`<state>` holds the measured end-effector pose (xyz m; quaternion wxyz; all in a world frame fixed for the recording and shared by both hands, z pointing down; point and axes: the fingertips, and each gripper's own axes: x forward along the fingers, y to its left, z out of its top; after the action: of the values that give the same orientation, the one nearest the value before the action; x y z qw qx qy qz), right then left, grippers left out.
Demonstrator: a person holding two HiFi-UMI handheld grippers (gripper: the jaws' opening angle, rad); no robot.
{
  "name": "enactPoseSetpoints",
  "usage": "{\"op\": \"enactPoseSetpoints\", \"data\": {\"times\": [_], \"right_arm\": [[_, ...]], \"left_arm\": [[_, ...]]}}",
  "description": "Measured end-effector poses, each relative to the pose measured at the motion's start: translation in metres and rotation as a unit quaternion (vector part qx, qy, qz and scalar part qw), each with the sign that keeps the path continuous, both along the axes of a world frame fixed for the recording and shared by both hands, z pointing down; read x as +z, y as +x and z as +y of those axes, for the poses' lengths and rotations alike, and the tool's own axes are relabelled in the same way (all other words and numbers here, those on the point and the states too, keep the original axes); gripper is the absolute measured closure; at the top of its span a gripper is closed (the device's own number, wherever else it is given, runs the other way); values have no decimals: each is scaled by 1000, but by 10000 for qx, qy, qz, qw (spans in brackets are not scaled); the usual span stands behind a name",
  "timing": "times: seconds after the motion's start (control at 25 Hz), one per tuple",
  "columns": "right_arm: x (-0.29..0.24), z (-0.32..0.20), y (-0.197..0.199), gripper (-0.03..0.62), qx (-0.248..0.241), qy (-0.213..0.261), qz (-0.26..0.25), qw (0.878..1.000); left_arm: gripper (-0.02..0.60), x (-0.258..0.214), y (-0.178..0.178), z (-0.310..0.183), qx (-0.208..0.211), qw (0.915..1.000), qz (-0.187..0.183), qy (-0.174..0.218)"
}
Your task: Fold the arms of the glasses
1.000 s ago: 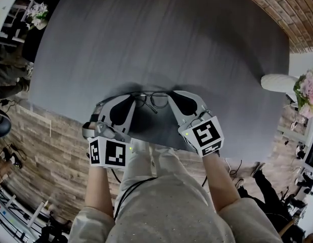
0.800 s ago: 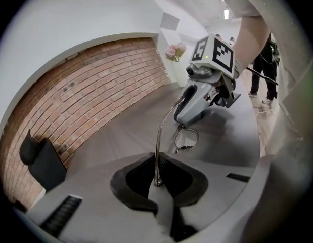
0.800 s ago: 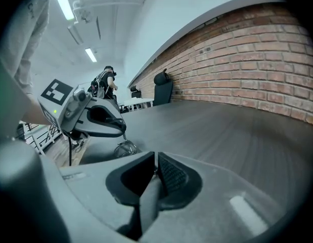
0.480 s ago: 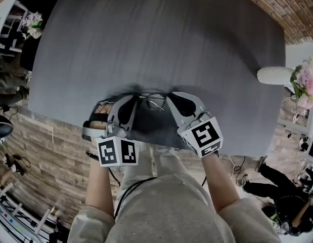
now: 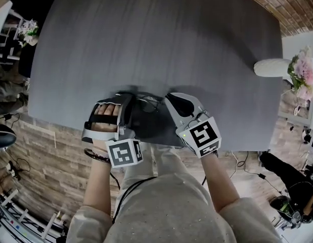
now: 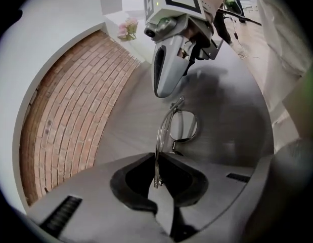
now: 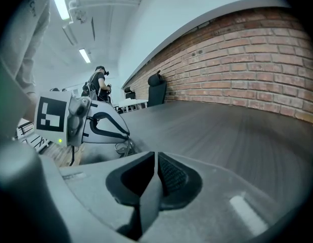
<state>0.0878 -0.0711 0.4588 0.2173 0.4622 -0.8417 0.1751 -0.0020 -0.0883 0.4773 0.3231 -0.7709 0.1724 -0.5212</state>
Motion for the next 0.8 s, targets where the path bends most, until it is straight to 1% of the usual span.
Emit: {"op": "enactPoseSetpoints", "data": {"times": [0.2,0.28,0.32,0.4,0.56,0.68,0.8], "right_arm": [[1,3,2,572,30,3,-14,10000],[-1,5,1,572,40,27,-40,10000],[-3,5,-1,571,40,48,-62,10000],[-8,6,-5,571,24,118,-133,9998],[-18,8,-16,571,-101,301,-237,9992],[-23,11,-19,571,-163,420,-238,9987],[-36,13,-24,571,-169,471,-333,9982]], "left_arm": [[560,1,5,-4,-224,9995,-92,216],[560,0,6,-4,-239,9991,-148,310],[560,-1,7,-3,-225,9990,-143,346],[558,-4,10,0,-232,9991,-8,350],[552,-10,11,2,-434,9980,425,148],[532,-9,11,4,-518,9973,526,-63],[503,-7,9,5,-561,9970,489,-189]]}}
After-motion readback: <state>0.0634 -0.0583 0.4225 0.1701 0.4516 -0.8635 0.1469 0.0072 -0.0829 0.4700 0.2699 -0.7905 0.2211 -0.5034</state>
